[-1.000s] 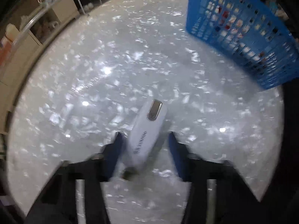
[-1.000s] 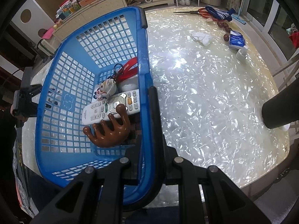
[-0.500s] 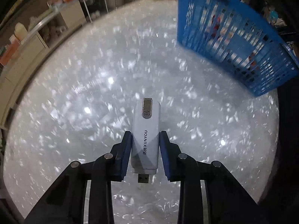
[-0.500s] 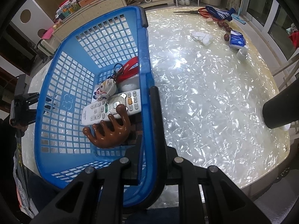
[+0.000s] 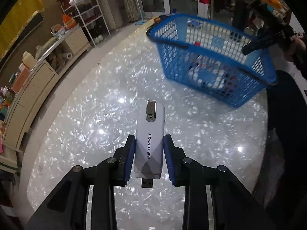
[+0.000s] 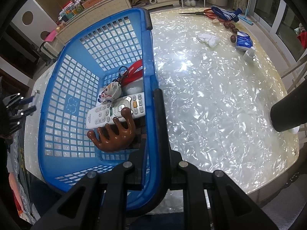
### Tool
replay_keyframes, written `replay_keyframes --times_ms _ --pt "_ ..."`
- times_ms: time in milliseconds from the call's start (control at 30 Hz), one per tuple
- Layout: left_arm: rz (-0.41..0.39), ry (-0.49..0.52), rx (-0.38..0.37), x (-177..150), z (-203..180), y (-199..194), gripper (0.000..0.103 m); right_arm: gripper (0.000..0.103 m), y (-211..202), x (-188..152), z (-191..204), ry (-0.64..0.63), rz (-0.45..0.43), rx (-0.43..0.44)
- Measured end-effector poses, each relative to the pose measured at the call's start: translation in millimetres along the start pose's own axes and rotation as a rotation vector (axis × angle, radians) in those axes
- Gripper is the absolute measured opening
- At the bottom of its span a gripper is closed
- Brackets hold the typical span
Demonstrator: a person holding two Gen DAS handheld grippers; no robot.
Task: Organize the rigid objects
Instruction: 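Carry the dongle over the basket and open the left tool to drop it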
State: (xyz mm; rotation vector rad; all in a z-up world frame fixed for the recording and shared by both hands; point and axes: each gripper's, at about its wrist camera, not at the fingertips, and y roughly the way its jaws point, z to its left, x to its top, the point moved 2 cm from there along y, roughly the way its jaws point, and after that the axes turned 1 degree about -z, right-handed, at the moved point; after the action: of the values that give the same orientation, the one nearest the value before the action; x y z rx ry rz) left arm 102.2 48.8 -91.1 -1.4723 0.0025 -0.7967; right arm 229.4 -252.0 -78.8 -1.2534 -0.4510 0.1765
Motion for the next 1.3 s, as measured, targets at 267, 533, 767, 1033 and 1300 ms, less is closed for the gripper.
replay_keyframes --times_ms 267,533,767,1033,1300 --pt "-0.070 0.116 0.029 41.7 -51.3 -47.8 0.034 0.014 -0.9 -0.7 -1.5 0.003 -0.011 0.025" --pt "-0.164 0.237 -0.021 99.7 -109.7 -58.5 0.034 0.014 -1.5 -1.4 -3.6 0.003 -0.021 0.057" --pt "-0.158 0.284 -0.043 132.7 -138.0 -17.4 0.034 0.015 -1.1 -1.2 -4.9 0.000 -0.028 0.072" --pt "-0.115 0.280 -0.112 150.0 -150.7 35.0 0.034 0.015 -1.9 -1.1 -5.0 -0.003 -0.029 0.074" --pt "-0.039 0.301 -0.124 163.3 -155.9 83.1 0.034 0.015 -3.4 -1.2 -4.8 -0.005 -0.030 0.080"
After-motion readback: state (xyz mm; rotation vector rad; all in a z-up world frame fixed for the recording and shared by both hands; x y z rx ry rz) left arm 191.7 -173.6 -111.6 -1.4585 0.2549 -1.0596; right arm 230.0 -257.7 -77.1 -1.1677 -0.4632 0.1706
